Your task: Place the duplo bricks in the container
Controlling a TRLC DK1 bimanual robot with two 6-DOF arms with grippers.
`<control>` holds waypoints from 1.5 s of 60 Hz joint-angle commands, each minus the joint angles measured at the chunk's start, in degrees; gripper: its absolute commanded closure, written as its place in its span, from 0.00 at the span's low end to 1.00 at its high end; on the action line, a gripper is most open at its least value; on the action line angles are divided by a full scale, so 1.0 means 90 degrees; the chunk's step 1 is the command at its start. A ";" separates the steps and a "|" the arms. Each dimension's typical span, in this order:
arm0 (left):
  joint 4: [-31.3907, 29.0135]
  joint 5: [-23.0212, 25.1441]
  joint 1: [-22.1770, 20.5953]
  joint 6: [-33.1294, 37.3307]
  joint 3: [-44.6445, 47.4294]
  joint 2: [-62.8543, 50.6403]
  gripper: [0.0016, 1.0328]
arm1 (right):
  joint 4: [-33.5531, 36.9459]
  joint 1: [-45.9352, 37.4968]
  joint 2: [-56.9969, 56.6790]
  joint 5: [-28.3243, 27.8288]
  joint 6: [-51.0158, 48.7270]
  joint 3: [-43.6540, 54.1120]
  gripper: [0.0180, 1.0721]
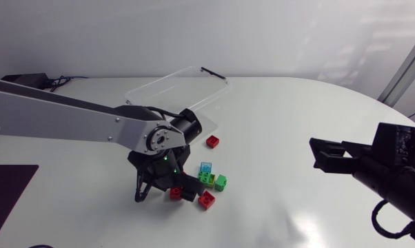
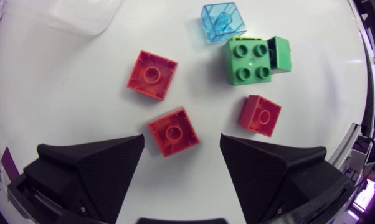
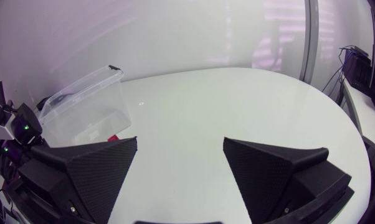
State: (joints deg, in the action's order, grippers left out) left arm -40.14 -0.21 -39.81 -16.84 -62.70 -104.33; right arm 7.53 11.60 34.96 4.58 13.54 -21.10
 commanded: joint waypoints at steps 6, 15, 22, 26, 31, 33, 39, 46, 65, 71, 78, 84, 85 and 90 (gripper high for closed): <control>0.0026 -0.0182 0.0136 -0.0346 -0.0075 -0.0331 0.19 | -0.0192 0.0157 0.0412 0.0058 0.0175 0.0011 0.05; 0.0202 -0.0241 0.0136 -0.0443 -0.0036 -0.0409 0.28 | -0.0348 0.0372 0.0666 0.0067 0.0205 0.0011 0.05; 0.0349 -0.0250 0.0136 -0.0521 -0.0006 -0.0429 0.41 | -0.0397 0.0626 0.0891 0.0097 0.0195 0.0001 0.05; 0.0358 -0.0250 0.0127 -0.0551 -0.0006 -0.0429 0.44 | -0.0436 0.0694 0.0969 0.0097 0.0195 -0.0019 0.05; 0.0358 -0.0250 0.0127 -0.0580 0.0023 -0.0409 0.49 | -0.0505 0.0762 0.1047 0.0097 0.0185 -0.0038 0.05; 0.0398 -0.0250 0.0127 -0.0590 0.0062 -0.0370 0.53 | -0.0514 0.0801 0.1116 0.0106 0.0175 -0.0067 0.05; 0.0427 -0.0250 0.0136 -0.0609 0.0150 -0.0253 0.64 | -0.0436 0.0958 0.1457 0.0136 0.0087 -0.0233 0.05; 0.0417 -0.0250 0.0136 -0.0590 0.0296 -0.0097 0.69 | 0.0130 0.1251 0.2160 0.0116 0.0068 -0.0634 0.05; 0.0310 -0.0241 0.0146 -0.0092 0.0609 0.1368 0.71 | 0.1536 0.2139 0.3869 0.0146 -0.2549 -0.1981 0.05; 0.0300 -0.0250 0.0166 0.0192 0.0638 0.1974 0.71 | 0.1449 0.2237 0.4348 -0.0001 -0.2833 -0.2060 0.05; 0.0329 -0.0250 0.0322 0.0553 0.0550 0.2647 0.71 | 0.1126 0.2315 0.4797 -0.0841 -0.3106 -0.2050 0.09; 0.0407 -0.0250 0.0469 0.0826 0.0404 0.3048 0.71 | 0.0863 0.2315 0.5051 -0.1319 -0.3301 -0.2020 0.10; 0.0446 -0.0250 0.0527 0.0856 0.0384 0.3116 0.71 | 0.0833 0.2315 0.5100 -0.1388 -0.3311 -0.2030 0.10; 0.0622 -0.0250 0.0732 0.1002 0.0208 0.3321 0.71 | 0.0794 0.2354 0.5373 -0.1622 -0.3448 -0.2138 0.09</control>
State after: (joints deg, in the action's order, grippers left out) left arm -35.59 -2.07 -34.96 -10.22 -58.67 -76.53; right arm 15.38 32.18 80.71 -8.75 -15.11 -39.07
